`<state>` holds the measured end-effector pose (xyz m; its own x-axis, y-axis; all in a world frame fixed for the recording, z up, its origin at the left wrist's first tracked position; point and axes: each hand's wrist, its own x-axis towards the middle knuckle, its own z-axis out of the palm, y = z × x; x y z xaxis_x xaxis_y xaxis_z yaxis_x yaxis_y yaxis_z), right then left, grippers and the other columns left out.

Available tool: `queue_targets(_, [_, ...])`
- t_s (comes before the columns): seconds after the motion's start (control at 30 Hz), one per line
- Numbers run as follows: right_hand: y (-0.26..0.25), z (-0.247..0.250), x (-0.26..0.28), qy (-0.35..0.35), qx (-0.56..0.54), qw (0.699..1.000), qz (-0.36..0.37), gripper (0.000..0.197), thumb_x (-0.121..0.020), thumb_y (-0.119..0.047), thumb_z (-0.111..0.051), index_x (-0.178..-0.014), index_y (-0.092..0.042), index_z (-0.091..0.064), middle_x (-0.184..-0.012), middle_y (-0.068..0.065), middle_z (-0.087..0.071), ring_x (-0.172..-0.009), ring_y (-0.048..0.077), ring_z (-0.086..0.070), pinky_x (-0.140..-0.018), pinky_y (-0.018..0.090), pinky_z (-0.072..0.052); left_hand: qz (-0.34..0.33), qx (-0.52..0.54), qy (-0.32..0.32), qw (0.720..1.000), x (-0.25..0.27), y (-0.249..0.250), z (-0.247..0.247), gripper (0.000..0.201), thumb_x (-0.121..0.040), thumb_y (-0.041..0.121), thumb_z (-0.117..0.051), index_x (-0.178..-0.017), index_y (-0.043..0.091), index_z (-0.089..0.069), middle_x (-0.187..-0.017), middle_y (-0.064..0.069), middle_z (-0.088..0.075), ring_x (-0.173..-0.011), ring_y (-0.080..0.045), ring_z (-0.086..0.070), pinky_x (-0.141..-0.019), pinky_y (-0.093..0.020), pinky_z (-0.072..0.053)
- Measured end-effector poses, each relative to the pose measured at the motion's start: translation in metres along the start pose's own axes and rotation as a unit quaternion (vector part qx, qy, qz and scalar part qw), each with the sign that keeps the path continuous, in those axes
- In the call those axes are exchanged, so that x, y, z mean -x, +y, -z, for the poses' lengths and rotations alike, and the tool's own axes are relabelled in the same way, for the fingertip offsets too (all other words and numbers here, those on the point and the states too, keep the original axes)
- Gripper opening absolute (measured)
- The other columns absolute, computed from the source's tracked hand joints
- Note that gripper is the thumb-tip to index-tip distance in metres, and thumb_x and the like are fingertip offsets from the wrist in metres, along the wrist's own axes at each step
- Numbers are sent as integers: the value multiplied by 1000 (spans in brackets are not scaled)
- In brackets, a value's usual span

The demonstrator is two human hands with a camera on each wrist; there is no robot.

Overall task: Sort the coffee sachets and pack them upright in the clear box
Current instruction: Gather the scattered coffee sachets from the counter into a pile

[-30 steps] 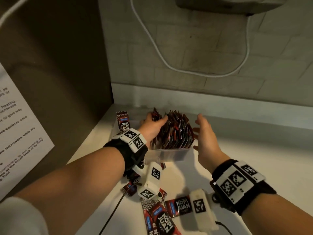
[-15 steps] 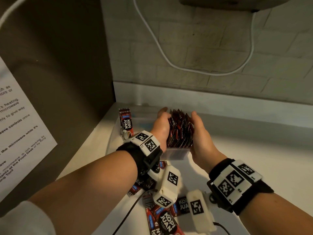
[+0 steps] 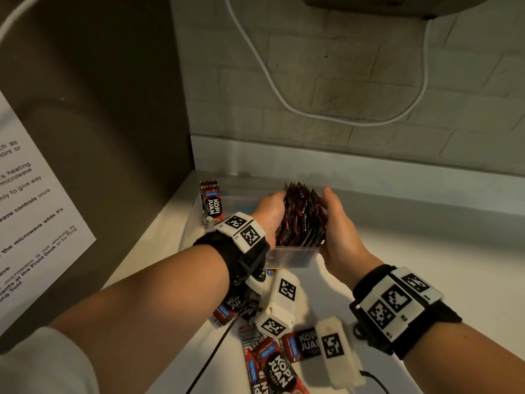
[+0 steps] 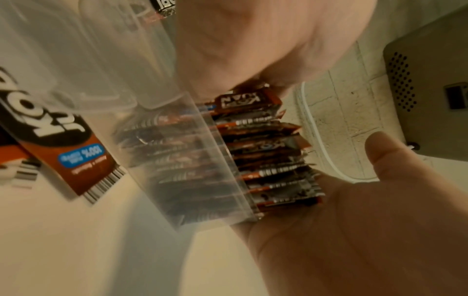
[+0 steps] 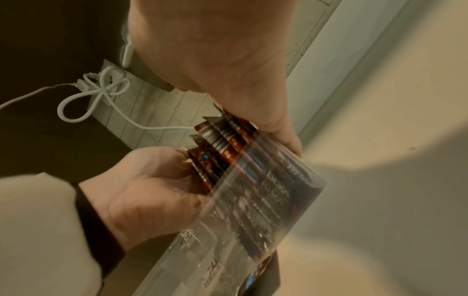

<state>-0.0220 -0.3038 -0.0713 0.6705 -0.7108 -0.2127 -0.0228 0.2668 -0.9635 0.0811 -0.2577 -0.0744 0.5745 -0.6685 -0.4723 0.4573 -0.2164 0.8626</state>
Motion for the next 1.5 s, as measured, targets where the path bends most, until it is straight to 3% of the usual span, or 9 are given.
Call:
queue_targets(0.13, [-1,3,1,-8,-4,1000,-2,31,-98,-49,-38,-98,-28,-61,-94,-5,-71,-94,12,-66,-88,34,-50,-17,3,29,999,-9,-1,-2,44,-96,36,-41,-135,19,-51,-123,-18,-63,-109,-38,-62,-96,-56,-48])
queue_targets(0.3, [-3,3,3,-14,3,1000,-4,30,-98,-49,-37,-93,-30,-60,-89,-8,-70,-89,9,-66,-79,29,-50,4,20,12,1000,-2,3,2,54,-100,53,-32,-120,11,-60,-117,-22,-65,-108,-35,-63,-100,-50,-46])
queue_targets(0.63, [-7,-1,8,-14,18,1000,-4,31,-98,-50,-36,-95,-31,-60,-97,-6,-69,-97,12,-65,-91,35,-49,9,10,-11,1000,1,2,1,56,-100,55,-31,-114,11,-63,-100,-18,-68,-91,-31,-65,-88,-42,-51])
queue_targets(0.93, [-7,3,7,-3,37,999,-12,33,-98,-52,-33,-89,-32,-58,-87,-11,-68,-86,7,-63,-74,30,-47,31,69,-2,997,-4,1,9,65,-91,64,-35,-125,15,-61,-116,-19,-67,-107,-37,-64,-102,-55,-43])
queue_targets(1.07, [-7,4,9,15,34,999,-15,38,-97,-54,-32,-104,-28,-58,-100,-8,-65,-96,9,-59,-87,35,-42,21,57,11,998,10,5,11,62,-96,59,-35,-137,14,-50,-125,-20,-61,-115,-36,-58,-104,-51,-42])
queue_targets(1.2, [-12,13,9,99,106,987,66,50,-95,-52,-40,-124,-13,-50,-119,3,-58,-110,21,-54,-94,38,-42,-44,-18,57,997,48,17,15,45,-104,38,-34,-141,15,-42,-115,1,-55,-129,-22,-43,-71,-24,-38])
queue_targets(1.27, [-19,21,19,85,164,968,169,27,-94,-35,-51,-95,-9,-56,-89,3,-58,-85,17,-53,-73,29,-41,-110,-92,73,987,62,20,25,35,-101,30,-42,-135,20,-45,-133,-3,-50,-124,-21,-43,-82,-27,-32])
queue_targets(1.37, [-26,33,43,-132,328,909,221,17,-85,-24,-65,-79,-8,-62,-70,3,-59,-64,10,-50,-60,21,-40,-209,-245,92,942,79,16,49,9,-91,15,-54,-94,24,-55,-97,4,-54,-89,-14,-48,-73,-29,-37])
queue_targets(1.5, [1,42,64,-354,658,640,178,42,-77,-49,-67,-112,-26,-61,-104,-13,-60,-89,0,-53,-80,18,-46,-230,-529,-18,816,106,0,77,11,-90,17,-57,-82,24,-60,-82,7,-61,-79,-13,-57,-70,-29,-45])
